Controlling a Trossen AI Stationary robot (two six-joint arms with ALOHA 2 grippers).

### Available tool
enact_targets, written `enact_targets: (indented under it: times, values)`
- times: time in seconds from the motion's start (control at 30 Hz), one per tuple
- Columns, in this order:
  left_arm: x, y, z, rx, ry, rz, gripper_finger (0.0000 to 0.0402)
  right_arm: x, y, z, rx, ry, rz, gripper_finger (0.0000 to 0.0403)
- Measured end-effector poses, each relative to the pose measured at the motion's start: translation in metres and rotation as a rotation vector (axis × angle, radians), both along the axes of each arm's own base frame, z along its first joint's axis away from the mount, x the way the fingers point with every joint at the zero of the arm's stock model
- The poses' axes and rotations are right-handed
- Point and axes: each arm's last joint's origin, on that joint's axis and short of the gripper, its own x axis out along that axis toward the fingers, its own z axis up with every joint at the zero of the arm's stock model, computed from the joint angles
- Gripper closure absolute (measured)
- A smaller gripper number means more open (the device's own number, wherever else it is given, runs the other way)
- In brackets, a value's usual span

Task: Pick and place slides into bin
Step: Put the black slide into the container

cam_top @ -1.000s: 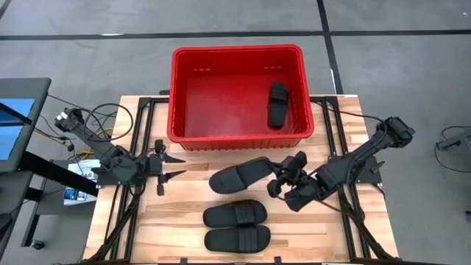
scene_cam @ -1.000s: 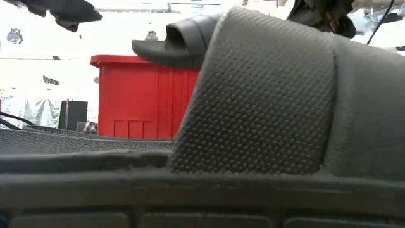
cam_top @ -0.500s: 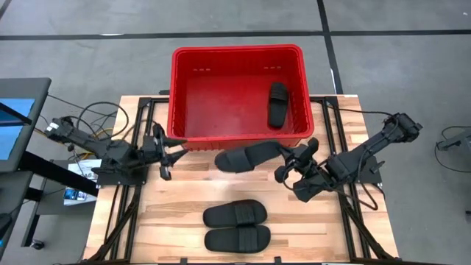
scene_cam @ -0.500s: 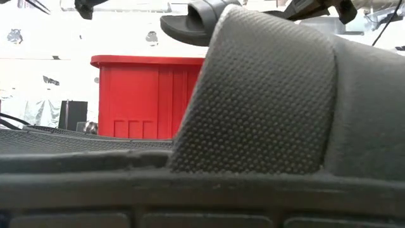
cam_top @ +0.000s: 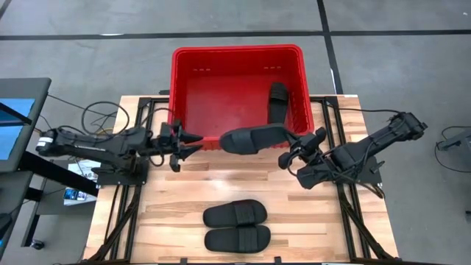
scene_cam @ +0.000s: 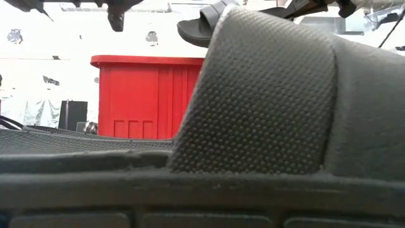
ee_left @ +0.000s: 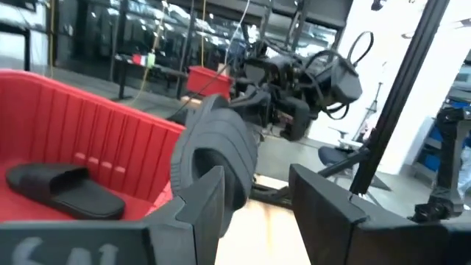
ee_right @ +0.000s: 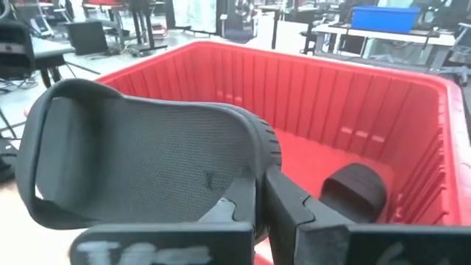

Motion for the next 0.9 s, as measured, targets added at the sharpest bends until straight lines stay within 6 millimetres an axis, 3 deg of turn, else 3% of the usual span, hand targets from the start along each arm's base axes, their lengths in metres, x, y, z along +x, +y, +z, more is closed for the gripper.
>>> enact_targets:
  times: [0.23, 0.6, 0.9]
  values:
    - [0.026, 0.011, 0.004, -0.018, 0.056, -0.018, 0.0258, -0.004, -0.002, 0.005, -0.032, -0.014, -0.019, 0.0403]
    - [0.070, 0.011, -0.002, -0.031, 0.155, -0.055, 0.0258, -0.008, -0.004, 0.009, -0.038, -0.031, -0.027, 0.0403]
    - [0.085, 0.005, -0.004, -0.023, 0.169, -0.105, 0.0258, -0.010, -0.003, 0.010, -0.042, -0.030, -0.021, 0.0403]
